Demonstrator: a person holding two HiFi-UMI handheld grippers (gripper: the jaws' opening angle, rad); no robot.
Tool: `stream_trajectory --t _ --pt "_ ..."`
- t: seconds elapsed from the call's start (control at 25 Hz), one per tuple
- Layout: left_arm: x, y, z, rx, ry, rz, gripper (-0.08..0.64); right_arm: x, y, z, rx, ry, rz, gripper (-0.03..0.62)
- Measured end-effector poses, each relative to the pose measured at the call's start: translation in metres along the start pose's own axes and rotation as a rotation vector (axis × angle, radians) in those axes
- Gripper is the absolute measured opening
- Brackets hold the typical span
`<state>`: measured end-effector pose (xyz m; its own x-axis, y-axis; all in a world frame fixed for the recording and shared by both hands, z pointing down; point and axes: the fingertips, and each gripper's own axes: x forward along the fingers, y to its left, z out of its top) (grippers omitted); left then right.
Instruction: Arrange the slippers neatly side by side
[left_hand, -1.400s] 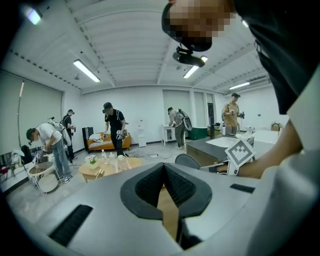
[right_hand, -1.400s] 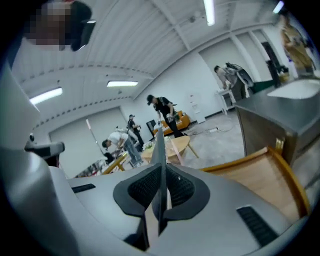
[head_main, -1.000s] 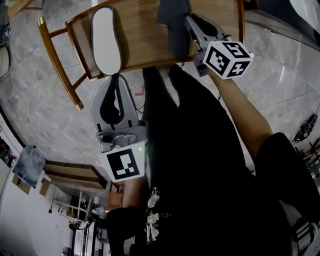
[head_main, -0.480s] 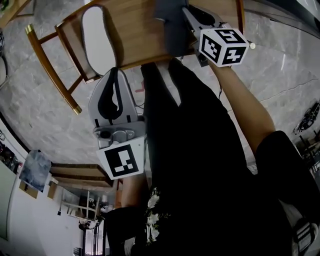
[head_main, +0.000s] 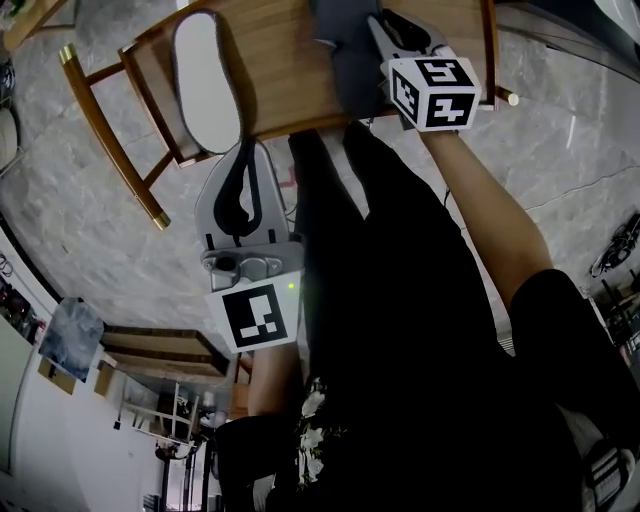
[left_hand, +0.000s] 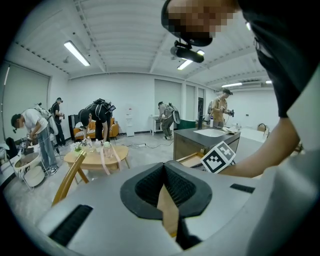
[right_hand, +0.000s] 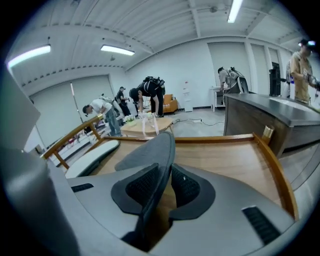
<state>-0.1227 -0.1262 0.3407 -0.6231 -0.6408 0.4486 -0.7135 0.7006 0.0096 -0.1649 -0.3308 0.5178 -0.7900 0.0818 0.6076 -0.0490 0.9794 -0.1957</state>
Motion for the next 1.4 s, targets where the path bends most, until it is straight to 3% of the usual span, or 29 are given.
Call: stream_trajectory --t 0.36,0.52,0.6,0.8,1.0,1.24,1.4 --pt "0.003 0.0 -0.001 -0.007 0.007 -0.002 0.003 0.005 -0.001 0.001 -0.157 0.039 -0.035 0.066" --pt "0.009 -0.002 -0.002 -0.005 0.012 -0.012 0.003 -0.001 0.016 0.01 -0.385 0.013 -0.038 0.049" --pt "0.011 -0.003 -0.005 -0.007 0.023 -0.016 0.003 0.004 0.029 0.007 -0.449 0.024 -0.012 0.04" --pt "0.016 -0.005 -0.005 -0.001 0.035 -0.023 0.003 0.02 0.033 -0.026 -0.394 0.173 0.006 0.0" --pt "0.017 -0.004 -0.01 -0.005 0.051 -0.027 0.003 0.021 0.03 -0.033 -0.344 0.18 -0.002 0.0" --pt "0.02 0.005 -0.023 -0.036 0.073 -0.043 0.003 0.004 0.036 0.002 -0.327 0.05 0.003 0.0" --pt "0.022 0.029 -0.034 -0.056 0.094 -0.051 0.003 -0.008 0.072 0.026 -0.28 -0.025 0.117 0.0"
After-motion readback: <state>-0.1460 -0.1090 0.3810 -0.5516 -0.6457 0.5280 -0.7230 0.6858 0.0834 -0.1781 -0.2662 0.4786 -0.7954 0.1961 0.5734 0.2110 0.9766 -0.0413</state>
